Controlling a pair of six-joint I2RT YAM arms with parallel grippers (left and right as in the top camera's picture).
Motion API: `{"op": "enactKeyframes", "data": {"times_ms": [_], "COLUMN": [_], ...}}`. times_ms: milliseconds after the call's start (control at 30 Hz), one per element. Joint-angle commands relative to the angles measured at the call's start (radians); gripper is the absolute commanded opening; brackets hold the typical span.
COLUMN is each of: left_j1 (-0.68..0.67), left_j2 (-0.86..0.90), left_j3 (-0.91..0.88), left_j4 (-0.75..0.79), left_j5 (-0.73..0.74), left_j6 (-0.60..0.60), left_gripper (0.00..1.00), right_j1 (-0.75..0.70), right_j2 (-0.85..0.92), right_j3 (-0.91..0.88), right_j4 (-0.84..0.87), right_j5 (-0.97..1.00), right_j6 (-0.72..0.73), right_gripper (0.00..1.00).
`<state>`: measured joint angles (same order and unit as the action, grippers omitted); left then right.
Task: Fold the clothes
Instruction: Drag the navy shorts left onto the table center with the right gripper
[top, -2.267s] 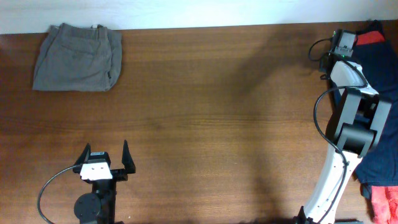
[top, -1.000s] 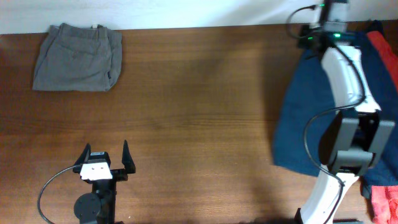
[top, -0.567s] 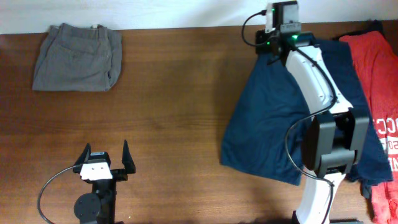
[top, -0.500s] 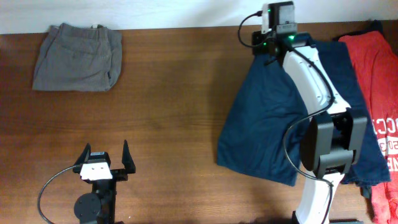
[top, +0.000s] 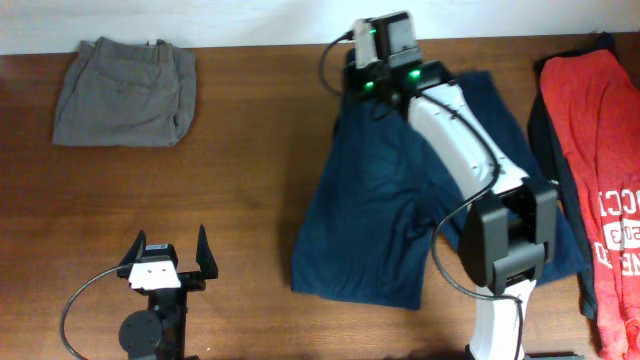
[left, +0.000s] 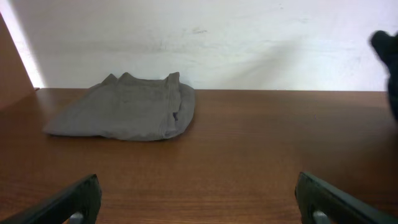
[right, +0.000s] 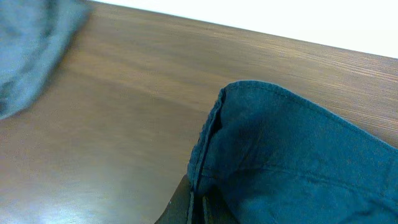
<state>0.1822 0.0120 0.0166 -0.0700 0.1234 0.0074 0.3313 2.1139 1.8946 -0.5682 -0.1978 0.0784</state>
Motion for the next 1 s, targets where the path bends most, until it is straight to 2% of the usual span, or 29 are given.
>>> {"op": "enactKeyframes", "data": {"times_ms": [0, 367, 533, 800, 900, 933, 967], "left_j1": [0.004, 0.004, 0.004, 0.004, 0.004, 0.004, 0.004], "left_j2": [-0.006, -0.006, -0.006, -0.006, -0.006, -0.006, -0.006], "left_j3": [-0.007, -0.007, -0.007, -0.007, -0.007, -0.007, -0.007], "left_j4": [0.002, 0.002, 0.002, 0.002, 0.002, 0.002, 0.002], "left_j5": [0.011, 0.011, 0.011, 0.011, 0.010, 0.011, 0.011], "left_j6": [0.008, 0.008, 0.008, 0.008, 0.008, 0.008, 0.008], "left_gripper": [0.99, 0.99, 0.99, 0.99, 0.99, 0.99, 0.99], "right_j1": [0.084, 0.212, 0.266, 0.349, 0.354, 0.354, 0.351], "right_j2": [-0.025, -0.025, -0.025, -0.025, -0.025, -0.025, -0.025], "right_j3": [0.017, 0.017, 0.017, 0.017, 0.017, 0.017, 0.017], "right_j4": [0.019, 0.089, 0.068, 0.005, 0.002, -0.002, -0.005], "right_j5": [-0.054, -0.088, -0.172, -0.180, -0.184, -0.183, -0.183], "right_j6": [0.017, 0.195, 0.223, 0.227, 0.226, 0.225, 0.210], "right_gripper": [0.04, 0.05, 0.04, 0.05, 0.18, 0.33, 0.43]}}
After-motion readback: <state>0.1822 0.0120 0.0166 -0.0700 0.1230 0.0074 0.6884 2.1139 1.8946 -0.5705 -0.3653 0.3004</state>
